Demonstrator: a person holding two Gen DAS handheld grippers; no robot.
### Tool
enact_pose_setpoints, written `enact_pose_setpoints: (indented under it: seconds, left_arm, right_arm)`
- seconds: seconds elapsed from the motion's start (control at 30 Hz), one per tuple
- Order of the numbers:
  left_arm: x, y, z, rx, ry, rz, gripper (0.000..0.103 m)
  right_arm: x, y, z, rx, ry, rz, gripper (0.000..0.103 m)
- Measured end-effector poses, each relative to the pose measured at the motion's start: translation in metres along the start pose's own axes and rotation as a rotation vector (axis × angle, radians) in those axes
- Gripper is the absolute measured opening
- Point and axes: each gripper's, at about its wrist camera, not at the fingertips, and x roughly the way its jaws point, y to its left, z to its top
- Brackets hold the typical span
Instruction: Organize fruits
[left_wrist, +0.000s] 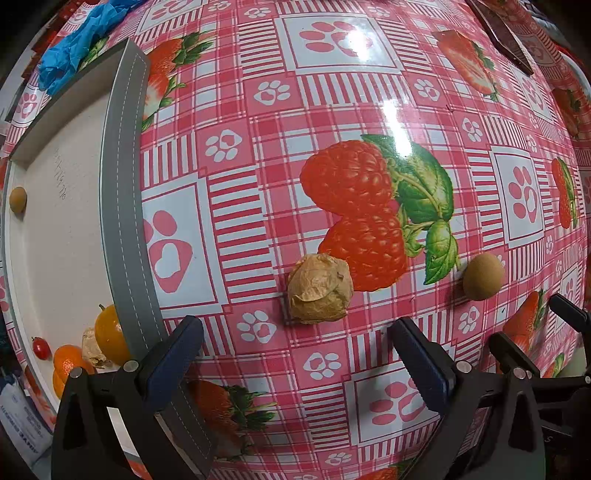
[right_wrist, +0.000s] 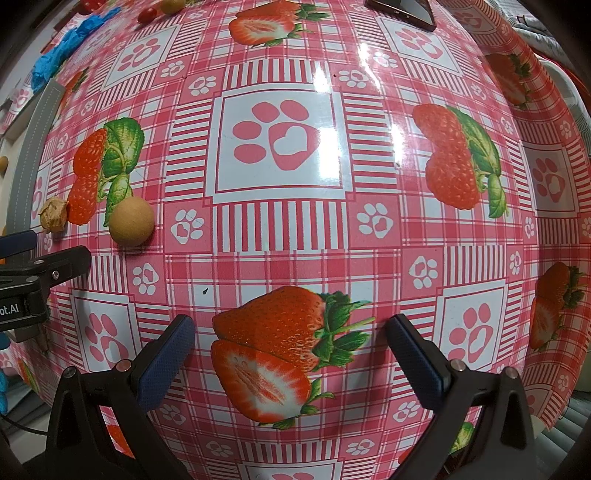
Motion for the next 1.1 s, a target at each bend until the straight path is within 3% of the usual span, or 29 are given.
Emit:
enact_pose_setpoints:
  seconds: [1.1]
  left_arm:
    - [0.0002,0.0007,-0.0007,0.0,-0.001,0.001,0.102]
  right_arm:
    - [0.0002,-0.0006,0.0028,0.008,-0.011,0.003,0.103]
